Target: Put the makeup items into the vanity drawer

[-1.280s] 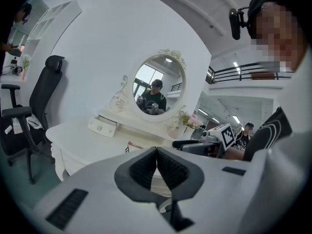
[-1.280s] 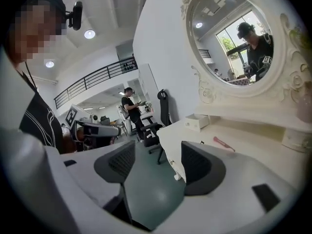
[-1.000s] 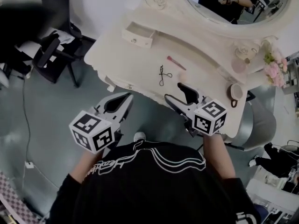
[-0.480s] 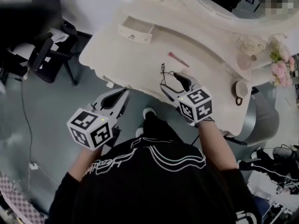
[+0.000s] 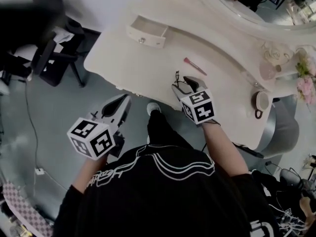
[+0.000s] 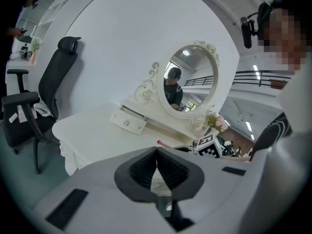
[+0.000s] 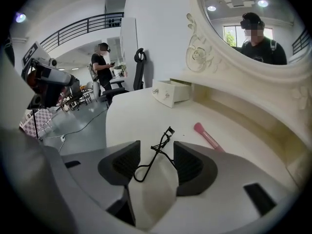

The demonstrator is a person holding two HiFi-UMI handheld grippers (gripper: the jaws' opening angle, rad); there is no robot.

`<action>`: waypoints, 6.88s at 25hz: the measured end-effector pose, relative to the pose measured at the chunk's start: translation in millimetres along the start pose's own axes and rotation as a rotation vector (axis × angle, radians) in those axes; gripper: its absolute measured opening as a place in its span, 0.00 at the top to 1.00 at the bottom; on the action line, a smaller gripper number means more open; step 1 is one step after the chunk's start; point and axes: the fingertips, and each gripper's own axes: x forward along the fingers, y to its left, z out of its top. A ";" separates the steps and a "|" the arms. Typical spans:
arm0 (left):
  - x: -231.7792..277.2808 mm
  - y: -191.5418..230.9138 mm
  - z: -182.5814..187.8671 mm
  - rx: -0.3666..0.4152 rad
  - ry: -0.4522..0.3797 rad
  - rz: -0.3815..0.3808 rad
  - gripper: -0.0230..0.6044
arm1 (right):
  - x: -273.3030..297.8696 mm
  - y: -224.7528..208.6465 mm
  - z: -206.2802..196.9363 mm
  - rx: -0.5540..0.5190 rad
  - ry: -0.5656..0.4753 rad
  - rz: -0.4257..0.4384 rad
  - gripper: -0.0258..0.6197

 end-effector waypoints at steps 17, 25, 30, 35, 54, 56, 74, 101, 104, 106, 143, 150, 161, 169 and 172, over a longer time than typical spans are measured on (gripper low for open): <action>16.0 22.0 2.7 -0.076 -0.002 0.012 0.93 | 22.9 -6.4 -4.3 -0.019 0.072 0.005 0.74; 23.3 25.9 10.3 -0.086 -0.003 0.009 0.93 | 20.6 -8.5 0.2 -0.010 0.087 0.036 0.76; 29.5 32.5 19.2 -0.093 -0.014 0.006 0.93 | 17.4 -12.1 13.8 -0.019 0.077 0.043 0.77; 35.3 39.0 29.9 -0.096 -0.024 0.005 0.93 | 17.5 -16.7 34.3 -0.033 0.056 0.052 0.77; 57.7 70.3 72.4 -0.110 -0.042 0.036 0.93 | 33.1 -32.7 159.4 -0.196 -0.082 0.082 0.77; 62.2 71.4 77.5 -0.105 -0.040 0.038 0.93 | 37.8 -33.6 172.2 -0.221 -0.090 0.089 0.77; 105.4 89.7 107.7 -0.087 0.007 0.063 0.93 | 105.2 -33.8 233.7 -0.325 -0.107 0.212 0.77; 101.6 142.2 146.2 -0.039 0.068 -0.061 0.93 | 128.9 -21.6 227.9 -0.182 0.003 0.183 0.64; 102.9 139.3 149.1 -0.033 0.072 -0.075 0.93 | 113.2 -26.0 229.8 -0.161 -0.025 0.163 0.63; 105.3 134.9 151.2 -0.027 0.074 -0.093 0.93 | 101.0 -30.1 229.1 -0.146 -0.041 0.144 0.63; 194.0 -5.9 85.3 0.240 0.380 -0.445 0.93 | -60.5 -84.8 -0.7 0.295 0.044 -0.214 0.63; 197.4 -13.8 70.9 0.238 0.426 -0.476 0.93 | -59.3 -87.4 -35.2 0.411 0.057 -0.279 0.63; 194.1 -11.9 64.3 0.236 0.444 -0.491 0.93 | -48.2 -90.4 -59.5 0.492 0.053 -0.335 0.68; 191.4 -3.7 71.5 0.245 0.431 -0.488 0.93 | -50.2 -87.6 -60.5 0.499 0.051 -0.340 0.74; 190.3 -1.9 77.8 0.249 0.415 -0.486 0.93 | -52.8 -84.9 -57.5 0.481 0.059 -0.342 0.75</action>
